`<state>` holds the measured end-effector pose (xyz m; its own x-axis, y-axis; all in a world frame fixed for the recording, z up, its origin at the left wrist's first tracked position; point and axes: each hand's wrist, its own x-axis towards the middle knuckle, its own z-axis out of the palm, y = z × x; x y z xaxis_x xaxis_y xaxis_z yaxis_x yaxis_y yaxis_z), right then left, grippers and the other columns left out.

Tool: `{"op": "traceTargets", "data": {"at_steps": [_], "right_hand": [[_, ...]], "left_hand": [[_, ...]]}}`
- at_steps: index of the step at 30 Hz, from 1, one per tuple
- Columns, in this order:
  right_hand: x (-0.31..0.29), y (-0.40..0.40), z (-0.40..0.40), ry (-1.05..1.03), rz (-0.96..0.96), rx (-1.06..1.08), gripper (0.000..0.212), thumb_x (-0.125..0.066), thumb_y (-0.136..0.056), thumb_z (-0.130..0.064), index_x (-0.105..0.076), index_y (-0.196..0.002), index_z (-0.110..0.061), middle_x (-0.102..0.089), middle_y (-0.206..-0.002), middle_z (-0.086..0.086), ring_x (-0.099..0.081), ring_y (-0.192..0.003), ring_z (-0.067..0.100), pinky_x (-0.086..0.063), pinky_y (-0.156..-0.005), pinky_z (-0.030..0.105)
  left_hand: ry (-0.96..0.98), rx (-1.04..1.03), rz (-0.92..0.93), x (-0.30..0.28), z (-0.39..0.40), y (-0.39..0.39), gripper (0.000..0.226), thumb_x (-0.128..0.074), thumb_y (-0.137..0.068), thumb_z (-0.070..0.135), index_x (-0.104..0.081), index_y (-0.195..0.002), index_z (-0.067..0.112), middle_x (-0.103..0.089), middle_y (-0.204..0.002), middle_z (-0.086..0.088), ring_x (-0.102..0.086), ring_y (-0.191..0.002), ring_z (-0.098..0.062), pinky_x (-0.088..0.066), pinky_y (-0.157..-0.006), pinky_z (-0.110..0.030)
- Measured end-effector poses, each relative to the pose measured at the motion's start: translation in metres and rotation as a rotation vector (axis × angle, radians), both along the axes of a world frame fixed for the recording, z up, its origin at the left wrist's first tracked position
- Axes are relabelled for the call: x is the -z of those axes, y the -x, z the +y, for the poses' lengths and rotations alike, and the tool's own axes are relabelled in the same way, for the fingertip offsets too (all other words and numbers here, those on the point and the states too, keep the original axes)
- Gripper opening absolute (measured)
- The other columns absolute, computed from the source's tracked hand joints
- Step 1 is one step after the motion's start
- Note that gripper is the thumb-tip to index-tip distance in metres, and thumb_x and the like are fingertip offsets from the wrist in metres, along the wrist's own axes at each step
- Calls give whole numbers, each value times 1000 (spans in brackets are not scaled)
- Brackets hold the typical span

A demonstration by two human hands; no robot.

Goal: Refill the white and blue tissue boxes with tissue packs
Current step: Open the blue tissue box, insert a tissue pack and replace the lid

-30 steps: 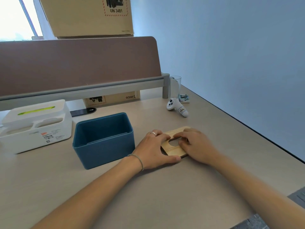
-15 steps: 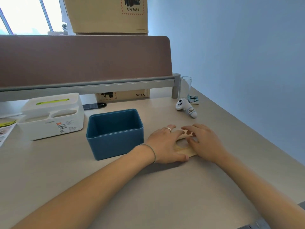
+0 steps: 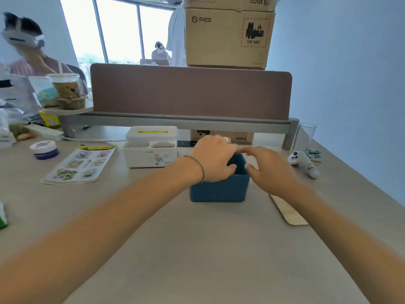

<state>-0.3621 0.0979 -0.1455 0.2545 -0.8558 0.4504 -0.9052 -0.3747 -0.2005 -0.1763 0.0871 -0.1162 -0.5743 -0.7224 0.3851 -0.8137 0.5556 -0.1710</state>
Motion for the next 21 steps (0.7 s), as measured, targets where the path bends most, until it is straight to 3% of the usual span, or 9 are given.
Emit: {"op": "traceTargets", "data": {"at_steps": [17,21], "right_hand": [[-7,-255,2,4,46,-441,43,-62,-93,-26,-56,-136,-28,-60,-139,-3,-54,-127,22,-43,-106,40],[-4,-309,12,-11,58,-545,46,-62,-91,-25,-56,-137,-28,-63,-135,-1,-56,-124,25,-45,-103,42]], "left_hand": [[-204,-573,116,-3,79,-252,44,-54,-96,47,-57,-136,29,-60,-138,-2,-56,-124,-24,-48,-100,-40],[-250,-676,180,-1,108,-308,42,-57,-96,44,-58,-136,30,-58,-141,-3,-56,-124,-24,-46,-98,-37]]}}
